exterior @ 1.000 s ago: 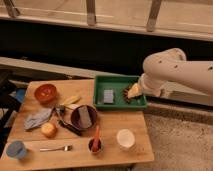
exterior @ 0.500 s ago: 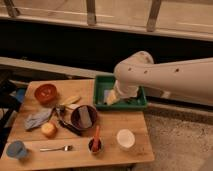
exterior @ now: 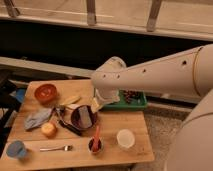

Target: Wipe tray with eraser

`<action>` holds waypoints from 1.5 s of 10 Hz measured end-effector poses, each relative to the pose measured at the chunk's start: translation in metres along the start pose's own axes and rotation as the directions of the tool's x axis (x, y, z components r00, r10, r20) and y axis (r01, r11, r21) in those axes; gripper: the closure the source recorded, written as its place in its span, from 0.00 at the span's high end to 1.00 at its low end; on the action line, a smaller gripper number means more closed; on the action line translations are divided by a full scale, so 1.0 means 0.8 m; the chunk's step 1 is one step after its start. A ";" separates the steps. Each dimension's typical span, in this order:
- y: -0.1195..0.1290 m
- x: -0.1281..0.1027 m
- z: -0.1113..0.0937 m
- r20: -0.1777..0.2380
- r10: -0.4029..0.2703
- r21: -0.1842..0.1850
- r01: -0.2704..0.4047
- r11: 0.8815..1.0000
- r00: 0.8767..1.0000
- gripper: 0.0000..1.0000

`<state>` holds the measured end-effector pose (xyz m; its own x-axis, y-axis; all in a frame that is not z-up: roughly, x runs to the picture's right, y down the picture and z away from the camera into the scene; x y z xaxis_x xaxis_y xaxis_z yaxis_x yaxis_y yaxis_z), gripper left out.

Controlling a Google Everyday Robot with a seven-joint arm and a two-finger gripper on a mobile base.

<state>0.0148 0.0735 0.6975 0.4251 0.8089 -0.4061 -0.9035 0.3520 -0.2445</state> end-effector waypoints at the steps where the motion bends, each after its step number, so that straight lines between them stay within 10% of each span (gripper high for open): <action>1: -0.001 0.000 0.000 0.000 0.002 0.000 -0.002 1.000 1.000 0.80; 3: 0.003 -0.002 0.002 0.005 -0.007 -0.016 0.008 1.000 1.000 0.80; 6: 0.027 -0.027 0.030 0.029 -0.035 -0.153 0.039 0.987 0.999 0.80; 10: 0.034 -0.050 0.064 0.067 -0.020 -0.395 0.045 0.918 0.998 0.80; 15: 0.035 -0.046 0.067 0.087 -0.019 -0.401 0.053 0.915 0.996 0.80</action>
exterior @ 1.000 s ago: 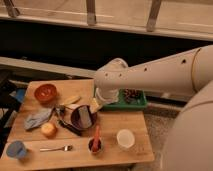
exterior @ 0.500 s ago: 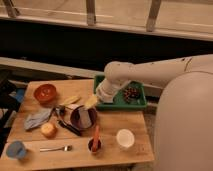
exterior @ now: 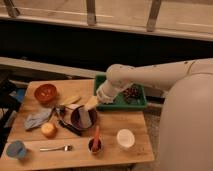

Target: Wipe tray with eraser

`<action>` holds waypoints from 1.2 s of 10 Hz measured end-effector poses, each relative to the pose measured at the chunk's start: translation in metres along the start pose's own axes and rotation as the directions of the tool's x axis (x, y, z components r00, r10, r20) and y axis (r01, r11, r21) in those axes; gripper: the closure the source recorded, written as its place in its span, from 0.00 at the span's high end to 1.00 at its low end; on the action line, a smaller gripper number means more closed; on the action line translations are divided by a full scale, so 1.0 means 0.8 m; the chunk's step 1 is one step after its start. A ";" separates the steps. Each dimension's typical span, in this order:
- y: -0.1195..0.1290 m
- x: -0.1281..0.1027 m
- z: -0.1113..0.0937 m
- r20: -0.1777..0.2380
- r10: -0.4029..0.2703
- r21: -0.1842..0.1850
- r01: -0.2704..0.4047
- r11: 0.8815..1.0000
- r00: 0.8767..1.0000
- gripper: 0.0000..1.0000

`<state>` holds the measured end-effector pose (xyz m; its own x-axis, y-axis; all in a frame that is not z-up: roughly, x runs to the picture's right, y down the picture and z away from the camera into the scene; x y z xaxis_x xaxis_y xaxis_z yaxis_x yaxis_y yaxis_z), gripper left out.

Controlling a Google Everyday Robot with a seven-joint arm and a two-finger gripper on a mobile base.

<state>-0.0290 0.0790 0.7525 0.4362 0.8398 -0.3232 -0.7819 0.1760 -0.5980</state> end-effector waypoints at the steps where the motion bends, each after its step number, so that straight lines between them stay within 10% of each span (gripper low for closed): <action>1: -0.001 0.001 -0.001 0.000 -0.001 0.003 0.001 1.000 1.000 0.80; 12: 0.037 0.010 0.083 -0.124 -0.034 -0.045 0.029 0.999 0.992 0.80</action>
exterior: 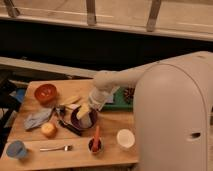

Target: Wipe tray with eraser

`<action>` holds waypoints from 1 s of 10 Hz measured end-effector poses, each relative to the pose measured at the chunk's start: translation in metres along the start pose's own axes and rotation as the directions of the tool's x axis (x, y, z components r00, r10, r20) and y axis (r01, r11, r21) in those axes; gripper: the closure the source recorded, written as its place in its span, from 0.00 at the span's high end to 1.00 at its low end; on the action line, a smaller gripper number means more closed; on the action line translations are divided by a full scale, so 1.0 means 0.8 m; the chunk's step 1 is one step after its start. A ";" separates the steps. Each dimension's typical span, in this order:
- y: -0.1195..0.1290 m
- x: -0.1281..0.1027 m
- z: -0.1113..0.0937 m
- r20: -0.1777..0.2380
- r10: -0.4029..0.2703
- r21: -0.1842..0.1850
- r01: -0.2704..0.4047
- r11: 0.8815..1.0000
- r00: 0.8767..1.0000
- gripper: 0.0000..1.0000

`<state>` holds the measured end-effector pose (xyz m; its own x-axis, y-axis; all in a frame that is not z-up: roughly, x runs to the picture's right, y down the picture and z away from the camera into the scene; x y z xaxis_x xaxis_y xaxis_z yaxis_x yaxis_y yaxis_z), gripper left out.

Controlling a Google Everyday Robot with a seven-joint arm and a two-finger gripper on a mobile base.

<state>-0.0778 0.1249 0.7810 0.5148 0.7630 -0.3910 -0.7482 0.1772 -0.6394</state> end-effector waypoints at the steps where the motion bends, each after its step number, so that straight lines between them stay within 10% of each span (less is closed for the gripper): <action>1: 0.005 0.000 0.003 0.000 -0.004 -0.011 0.004 1.000 1.000 0.80; 10: 0.015 0.001 0.014 0.011 -0.022 -0.052 0.022 0.998 1.000 0.80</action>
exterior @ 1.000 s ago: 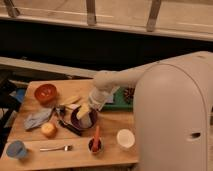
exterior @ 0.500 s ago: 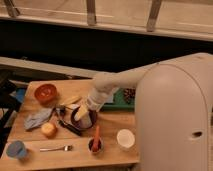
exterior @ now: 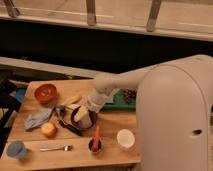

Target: Wipe tray with eraser

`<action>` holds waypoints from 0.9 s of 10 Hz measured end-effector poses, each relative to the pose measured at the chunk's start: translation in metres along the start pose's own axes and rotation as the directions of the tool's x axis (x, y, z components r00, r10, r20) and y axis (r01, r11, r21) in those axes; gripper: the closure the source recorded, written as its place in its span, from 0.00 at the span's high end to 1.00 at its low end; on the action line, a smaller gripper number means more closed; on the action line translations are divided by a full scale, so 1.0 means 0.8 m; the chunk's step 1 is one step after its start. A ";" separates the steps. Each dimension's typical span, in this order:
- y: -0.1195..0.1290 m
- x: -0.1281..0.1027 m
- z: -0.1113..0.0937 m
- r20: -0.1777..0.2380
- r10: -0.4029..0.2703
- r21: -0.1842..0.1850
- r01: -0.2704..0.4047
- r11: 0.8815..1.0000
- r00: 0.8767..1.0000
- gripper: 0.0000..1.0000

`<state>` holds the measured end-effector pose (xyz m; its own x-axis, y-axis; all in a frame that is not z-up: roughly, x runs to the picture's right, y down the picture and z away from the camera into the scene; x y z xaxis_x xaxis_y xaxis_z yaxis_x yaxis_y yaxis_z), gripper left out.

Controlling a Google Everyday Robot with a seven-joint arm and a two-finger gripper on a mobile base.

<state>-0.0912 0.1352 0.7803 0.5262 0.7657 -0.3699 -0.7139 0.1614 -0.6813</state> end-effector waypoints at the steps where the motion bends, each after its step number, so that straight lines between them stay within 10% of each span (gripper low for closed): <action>1: 0.004 -0.001 0.002 0.000 -0.008 -0.006 0.008 1.000 1.000 0.80; 9: 0.007 0.001 0.032 -0.005 -0.025 -0.068 0.025 0.997 1.000 0.80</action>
<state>-0.1065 0.1522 0.7926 0.5462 0.7584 -0.3557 -0.6678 0.1378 -0.7315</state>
